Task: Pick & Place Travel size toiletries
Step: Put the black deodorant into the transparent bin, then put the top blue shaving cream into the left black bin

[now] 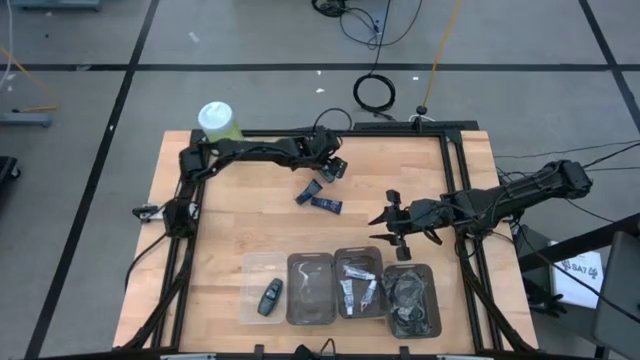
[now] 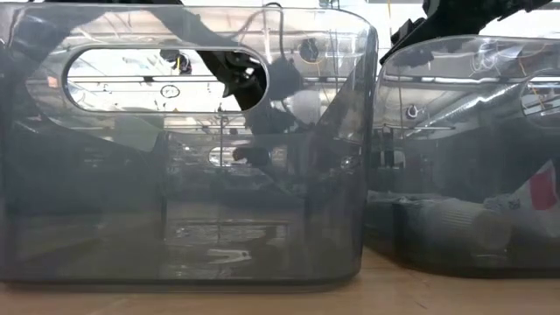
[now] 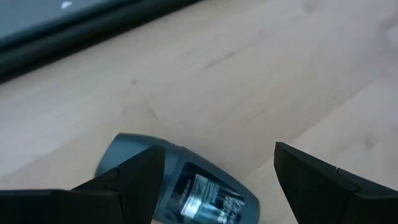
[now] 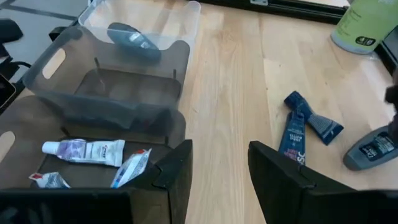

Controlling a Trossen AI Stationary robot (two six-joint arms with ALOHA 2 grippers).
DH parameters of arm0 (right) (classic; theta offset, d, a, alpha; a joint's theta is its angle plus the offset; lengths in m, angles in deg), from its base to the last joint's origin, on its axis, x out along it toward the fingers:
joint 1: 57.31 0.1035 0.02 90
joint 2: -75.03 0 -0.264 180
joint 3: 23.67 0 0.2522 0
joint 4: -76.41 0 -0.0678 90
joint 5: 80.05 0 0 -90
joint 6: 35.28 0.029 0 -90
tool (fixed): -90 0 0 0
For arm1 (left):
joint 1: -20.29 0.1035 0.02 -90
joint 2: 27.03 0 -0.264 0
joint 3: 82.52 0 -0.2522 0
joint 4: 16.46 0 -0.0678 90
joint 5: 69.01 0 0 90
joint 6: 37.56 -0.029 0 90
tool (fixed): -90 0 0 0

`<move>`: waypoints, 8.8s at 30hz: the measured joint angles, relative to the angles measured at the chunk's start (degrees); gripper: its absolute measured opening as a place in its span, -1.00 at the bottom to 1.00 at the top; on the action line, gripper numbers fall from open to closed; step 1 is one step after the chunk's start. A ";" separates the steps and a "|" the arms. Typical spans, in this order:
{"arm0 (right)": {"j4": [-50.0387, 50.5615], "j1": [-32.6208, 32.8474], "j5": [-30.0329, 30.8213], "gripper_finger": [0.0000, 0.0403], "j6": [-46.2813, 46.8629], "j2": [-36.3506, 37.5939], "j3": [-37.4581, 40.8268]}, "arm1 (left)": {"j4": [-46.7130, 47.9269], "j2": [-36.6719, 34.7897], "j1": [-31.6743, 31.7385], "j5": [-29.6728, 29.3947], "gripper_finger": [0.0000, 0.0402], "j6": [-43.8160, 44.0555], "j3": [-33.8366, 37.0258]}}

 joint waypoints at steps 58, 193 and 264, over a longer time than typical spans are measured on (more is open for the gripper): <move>1.75 0.02 -0.12 -0.29 0.08 0.13 0.06 | 15.01 -5.97 -4.12 -2.03 -0.12 -13.88 -0.24; -6.95 -12.51 -9.36 -0.29 4.51 59.51 36.36 | 2.42 -18.66 -12.90 -4.90 0.25 -9.70 23.33; -14.77 -30.01 -21.11 -0.58 6.67 59.23 42.26 | 4.78 -10.13 -10.93 -2.35 -0.45 -9.64 23.30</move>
